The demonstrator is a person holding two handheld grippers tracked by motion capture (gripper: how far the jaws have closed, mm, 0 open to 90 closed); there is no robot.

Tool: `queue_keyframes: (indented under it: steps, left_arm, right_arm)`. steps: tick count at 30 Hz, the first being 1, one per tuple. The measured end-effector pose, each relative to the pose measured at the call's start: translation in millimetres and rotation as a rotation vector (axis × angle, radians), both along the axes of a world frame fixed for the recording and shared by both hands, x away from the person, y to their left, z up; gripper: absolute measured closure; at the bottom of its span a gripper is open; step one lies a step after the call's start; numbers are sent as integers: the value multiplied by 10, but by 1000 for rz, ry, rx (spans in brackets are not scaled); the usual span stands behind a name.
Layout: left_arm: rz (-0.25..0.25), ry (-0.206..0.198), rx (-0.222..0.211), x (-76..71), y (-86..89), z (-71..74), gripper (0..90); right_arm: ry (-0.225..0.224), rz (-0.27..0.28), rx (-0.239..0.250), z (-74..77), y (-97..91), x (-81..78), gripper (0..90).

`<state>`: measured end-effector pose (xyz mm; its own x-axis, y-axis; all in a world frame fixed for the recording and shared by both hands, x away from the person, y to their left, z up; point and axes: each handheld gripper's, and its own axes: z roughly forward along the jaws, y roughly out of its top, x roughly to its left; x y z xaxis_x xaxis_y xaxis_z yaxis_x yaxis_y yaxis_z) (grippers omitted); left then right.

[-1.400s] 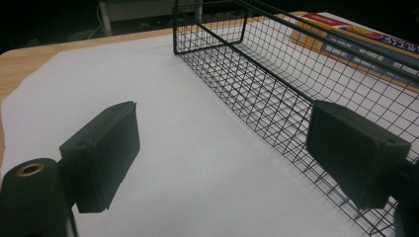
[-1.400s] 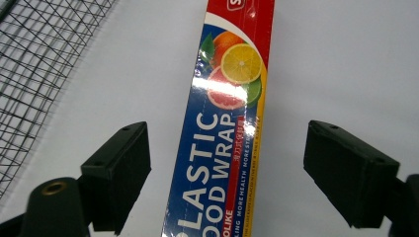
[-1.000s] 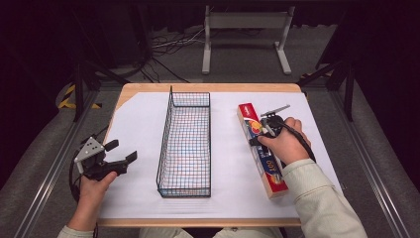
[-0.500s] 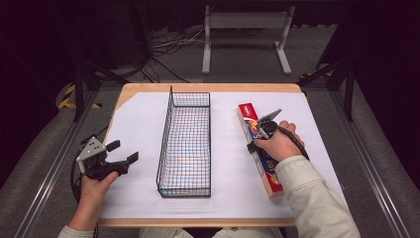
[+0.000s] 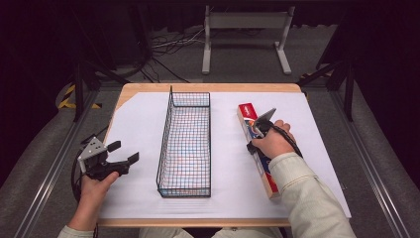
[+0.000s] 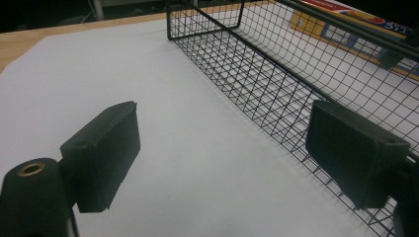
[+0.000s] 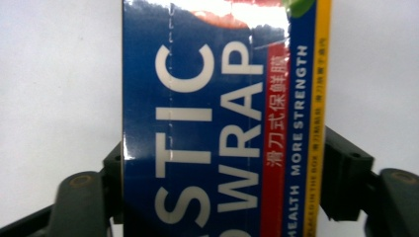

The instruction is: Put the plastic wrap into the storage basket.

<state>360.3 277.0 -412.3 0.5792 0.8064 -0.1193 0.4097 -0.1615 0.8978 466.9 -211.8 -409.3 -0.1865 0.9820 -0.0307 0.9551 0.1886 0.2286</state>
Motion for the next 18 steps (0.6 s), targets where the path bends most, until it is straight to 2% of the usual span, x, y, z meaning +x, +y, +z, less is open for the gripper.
queue_keyframes:
  steps: [2,10,18]
  left_arm:
    - [-1,4,3,1,0,0,144]
    - [0,5,3,2,-1,-1,144]
    - [2,2,1,4,-1,-7,143]
  right_arm:
    - [21,-16,16,8,9,11,375]
    - [80,-46,-19,35,57,57,390]
    - [76,-35,-45,40,90,56,402]
